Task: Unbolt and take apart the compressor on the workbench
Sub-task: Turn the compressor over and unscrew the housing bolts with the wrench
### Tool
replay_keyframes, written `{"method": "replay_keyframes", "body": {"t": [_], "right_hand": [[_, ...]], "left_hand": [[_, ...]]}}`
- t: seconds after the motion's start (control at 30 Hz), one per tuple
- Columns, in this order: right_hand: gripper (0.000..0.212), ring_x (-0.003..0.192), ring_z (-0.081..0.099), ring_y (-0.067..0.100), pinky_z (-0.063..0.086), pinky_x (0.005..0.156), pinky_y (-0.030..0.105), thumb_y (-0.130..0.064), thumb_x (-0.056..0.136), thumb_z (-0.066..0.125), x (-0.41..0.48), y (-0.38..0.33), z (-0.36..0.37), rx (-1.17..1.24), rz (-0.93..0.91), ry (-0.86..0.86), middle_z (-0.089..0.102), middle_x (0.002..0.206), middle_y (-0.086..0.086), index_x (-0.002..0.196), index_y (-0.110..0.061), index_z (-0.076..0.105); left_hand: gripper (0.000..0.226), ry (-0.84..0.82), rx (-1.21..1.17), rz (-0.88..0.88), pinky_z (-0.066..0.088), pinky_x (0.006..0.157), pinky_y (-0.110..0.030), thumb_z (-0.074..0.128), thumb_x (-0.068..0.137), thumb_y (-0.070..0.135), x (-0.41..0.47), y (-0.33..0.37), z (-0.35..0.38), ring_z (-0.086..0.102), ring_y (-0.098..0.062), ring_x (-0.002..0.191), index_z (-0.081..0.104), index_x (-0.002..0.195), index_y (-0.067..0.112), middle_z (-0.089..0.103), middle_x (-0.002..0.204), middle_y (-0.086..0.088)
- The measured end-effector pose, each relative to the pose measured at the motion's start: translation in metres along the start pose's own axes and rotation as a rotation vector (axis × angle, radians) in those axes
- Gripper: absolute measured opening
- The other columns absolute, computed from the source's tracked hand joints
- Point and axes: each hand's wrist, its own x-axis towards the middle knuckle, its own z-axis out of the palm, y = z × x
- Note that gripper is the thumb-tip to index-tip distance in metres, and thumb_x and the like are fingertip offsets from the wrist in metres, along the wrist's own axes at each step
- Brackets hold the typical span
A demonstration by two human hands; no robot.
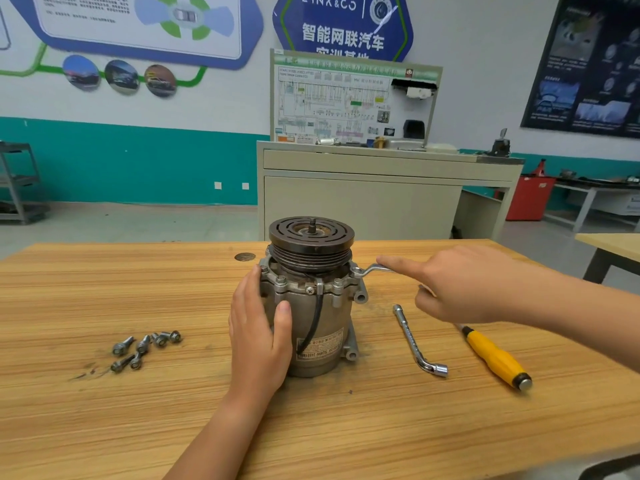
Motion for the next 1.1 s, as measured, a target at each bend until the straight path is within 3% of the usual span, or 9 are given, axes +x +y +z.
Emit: {"method": "replay_keyframes", "body": {"t": [0.13,0.23,0.37,0.47,0.57,0.63,0.7,0.9,1.1], "right_hand": [[0.060,0.051,0.038,0.010,0.025,0.042,0.023,-0.011,0.093,0.037,0.012,0.005,0.013,-0.158,-0.023,0.027,0.041,0.060,-0.006,0.145,-0.027,0.010],[0.037,0.064,0.051,0.015,0.034,0.050,0.024,-0.006,0.092,0.043,0.033,0.011,0.028,-0.220,0.019,0.055,0.049,0.072,-0.005,0.126,-0.017,0.036],[0.027,0.087,0.064,0.024,0.052,0.074,0.031,0.006,0.081,0.060,0.070,0.001,0.049,-0.134,0.027,0.327,0.066,0.098,0.010,0.106,-0.003,0.058],[0.034,0.079,0.069,0.032,0.055,0.071,0.044,0.015,0.057,0.077,0.086,-0.009,0.056,0.101,-0.029,0.565,0.070,0.087,0.021,0.089,0.007,0.069],[0.026,0.074,0.068,0.036,0.056,0.067,0.046,0.014,0.070,0.068,0.082,-0.006,0.050,0.185,-0.020,0.576,0.069,0.083,0.023,0.096,0.010,0.066],[0.021,0.048,0.058,0.026,0.045,0.041,0.029,0.008,0.082,0.061,0.064,0.004,0.043,0.304,0.069,0.622,0.062,0.062,0.015,0.102,0.009,0.062],[0.023,0.037,0.035,0.008,0.021,0.037,0.017,-0.003,0.091,0.053,0.038,0.011,0.032,0.411,0.209,0.673,0.044,0.050,-0.004,0.113,0.004,0.056],[0.035,0.052,0.043,0.008,0.033,0.041,0.025,-0.019,0.096,0.041,-0.012,-0.002,0.030,0.247,0.170,0.196,0.047,0.062,-0.007,0.129,-0.028,0.034],[0.056,0.049,0.038,0.011,0.024,0.039,0.024,0.003,0.084,0.040,-0.010,-0.018,0.025,0.040,0.139,0.076,0.041,0.060,-0.005,0.134,-0.019,0.025]], "left_hand": [[0.057,0.014,-0.005,0.000,0.018,0.110,-0.029,0.027,0.084,0.050,0.001,-0.001,0.001,0.022,0.000,0.131,0.015,0.137,0.033,0.027,0.139,0.011],[0.054,0.029,-0.019,0.001,0.016,0.108,-0.019,0.026,0.084,0.049,0.001,0.000,0.005,0.021,0.006,0.129,0.015,0.135,0.034,0.027,0.138,0.011],[0.052,0.040,-0.021,0.005,0.015,0.106,-0.014,0.027,0.085,0.047,0.001,-0.003,0.006,0.021,0.009,0.128,0.015,0.135,0.036,0.028,0.137,0.012],[0.051,0.040,-0.022,0.011,0.017,0.107,-0.018,0.027,0.086,0.047,0.001,-0.005,0.005,0.021,0.011,0.128,0.015,0.135,0.038,0.028,0.137,0.014],[0.051,0.039,-0.018,0.008,0.018,0.107,-0.019,0.027,0.086,0.048,0.001,-0.005,0.005,0.021,0.012,0.127,0.015,0.134,0.039,0.028,0.137,0.015],[0.051,0.035,-0.019,0.008,0.018,0.107,-0.020,0.027,0.085,0.048,0.000,-0.005,0.004,0.021,0.010,0.127,0.015,0.134,0.038,0.028,0.137,0.014],[0.052,0.036,-0.019,0.006,0.018,0.107,-0.020,0.027,0.085,0.048,0.001,-0.004,0.004,0.022,0.008,0.127,0.017,0.135,0.035,0.028,0.137,0.013],[0.054,0.046,-0.019,-0.001,0.014,0.103,-0.007,0.027,0.085,0.048,0.001,-0.002,0.006,0.022,0.009,0.125,0.019,0.135,0.030,0.028,0.135,0.011],[0.054,0.046,-0.020,-0.008,0.012,0.100,0.001,0.027,0.085,0.048,0.002,-0.003,0.004,0.021,0.011,0.124,0.021,0.135,0.030,0.028,0.136,0.011]]}}
